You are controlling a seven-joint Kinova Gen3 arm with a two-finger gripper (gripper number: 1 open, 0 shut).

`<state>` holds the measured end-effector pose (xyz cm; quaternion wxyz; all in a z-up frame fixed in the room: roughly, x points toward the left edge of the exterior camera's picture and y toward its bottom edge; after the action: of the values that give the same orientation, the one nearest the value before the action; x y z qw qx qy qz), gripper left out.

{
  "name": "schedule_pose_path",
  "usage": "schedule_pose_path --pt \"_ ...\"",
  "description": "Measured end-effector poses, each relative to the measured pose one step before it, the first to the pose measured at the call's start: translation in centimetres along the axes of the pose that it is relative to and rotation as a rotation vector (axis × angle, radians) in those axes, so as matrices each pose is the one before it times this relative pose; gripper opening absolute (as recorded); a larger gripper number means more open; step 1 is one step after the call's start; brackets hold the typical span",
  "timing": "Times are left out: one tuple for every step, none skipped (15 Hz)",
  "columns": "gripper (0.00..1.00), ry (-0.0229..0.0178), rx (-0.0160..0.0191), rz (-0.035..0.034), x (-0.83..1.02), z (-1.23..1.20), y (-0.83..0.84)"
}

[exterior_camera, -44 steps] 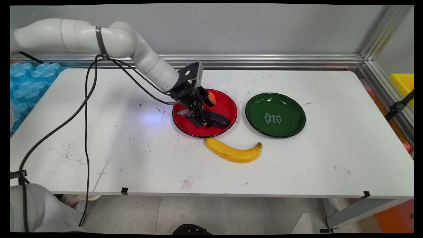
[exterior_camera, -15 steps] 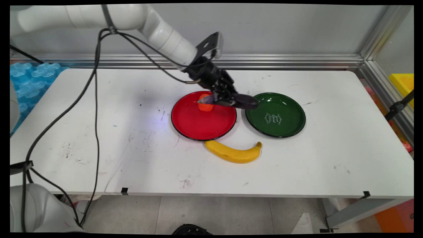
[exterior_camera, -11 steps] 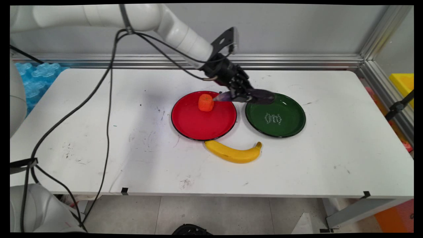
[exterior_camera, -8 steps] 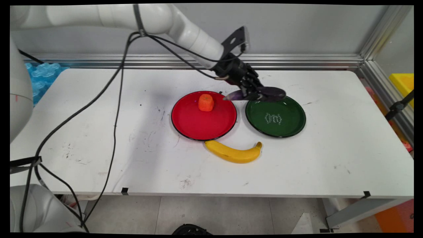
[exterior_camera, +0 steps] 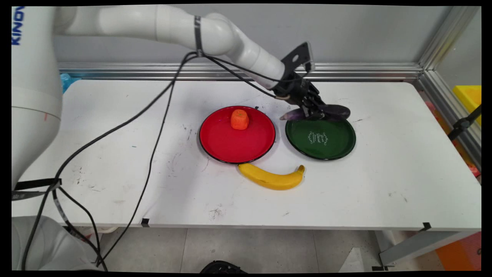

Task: Place the picked object on the green plate

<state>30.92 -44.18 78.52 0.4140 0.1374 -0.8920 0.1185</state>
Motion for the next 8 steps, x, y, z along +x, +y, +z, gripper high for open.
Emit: schedule_pose_path --pt "0.00 0.00008 0.00401 0.00265 -0.019 0.946 -0.214" --pt "0.00 -0.00058 0.00323 0.00134 -0.042 0.761 -0.186" --pt "0.00 -0.00083 0.00362 0.00190 -0.041 0.825 -0.205" --pt "0.00 -0.00086 0.00346 0.00214 -0.027 0.772 -0.196" --pt "0.00 -0.00115 0.00287 0.00208 -0.013 0.616 -0.172" --pt "0.00 -0.00070 0.00137 0.00178 0.016 0.406 -0.106" --pt "0.00 -0.00170 0.00261 0.00263 -0.013 0.543 -0.152" --pt "0.00 -0.00158 0.00209 0.00129 -0.030 0.318 -0.105"
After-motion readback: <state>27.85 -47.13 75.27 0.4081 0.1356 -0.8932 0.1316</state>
